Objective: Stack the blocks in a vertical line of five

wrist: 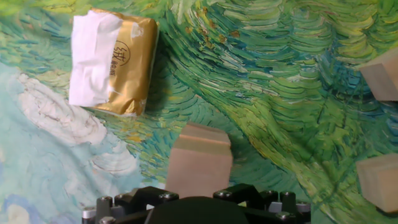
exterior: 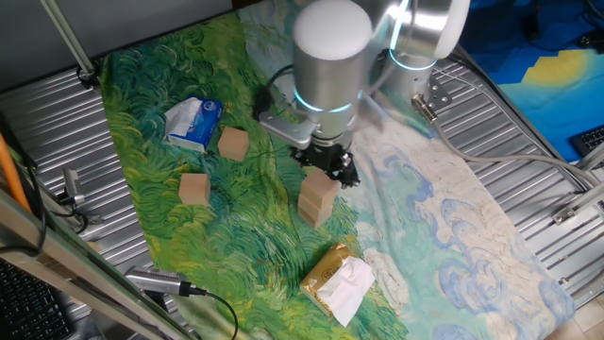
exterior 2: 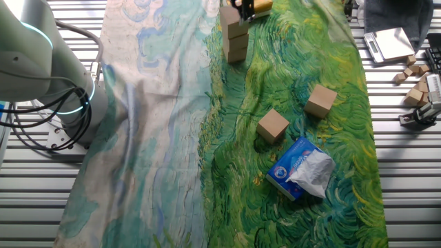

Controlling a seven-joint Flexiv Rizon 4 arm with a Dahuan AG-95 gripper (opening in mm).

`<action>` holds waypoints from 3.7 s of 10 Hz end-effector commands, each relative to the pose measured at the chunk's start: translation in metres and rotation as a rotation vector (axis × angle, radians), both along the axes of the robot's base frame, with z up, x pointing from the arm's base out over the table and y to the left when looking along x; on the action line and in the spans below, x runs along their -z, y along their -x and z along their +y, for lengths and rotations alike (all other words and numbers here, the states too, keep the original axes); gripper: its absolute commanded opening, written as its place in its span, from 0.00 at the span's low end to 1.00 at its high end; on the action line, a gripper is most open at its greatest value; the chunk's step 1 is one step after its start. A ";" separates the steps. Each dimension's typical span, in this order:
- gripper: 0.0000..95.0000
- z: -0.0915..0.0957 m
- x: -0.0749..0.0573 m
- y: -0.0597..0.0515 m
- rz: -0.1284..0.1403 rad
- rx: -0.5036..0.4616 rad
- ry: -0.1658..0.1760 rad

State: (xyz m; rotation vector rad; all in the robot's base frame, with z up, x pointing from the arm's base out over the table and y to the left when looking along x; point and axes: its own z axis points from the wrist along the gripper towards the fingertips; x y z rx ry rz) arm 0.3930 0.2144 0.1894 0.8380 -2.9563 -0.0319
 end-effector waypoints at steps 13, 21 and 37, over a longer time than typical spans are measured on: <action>0.80 -0.103 0.065 -0.096 -0.041 -0.120 0.019; 0.80 -0.096 0.123 -0.100 -0.028 -0.119 0.013; 0.80 -0.096 0.123 -0.100 -0.082 -0.258 0.075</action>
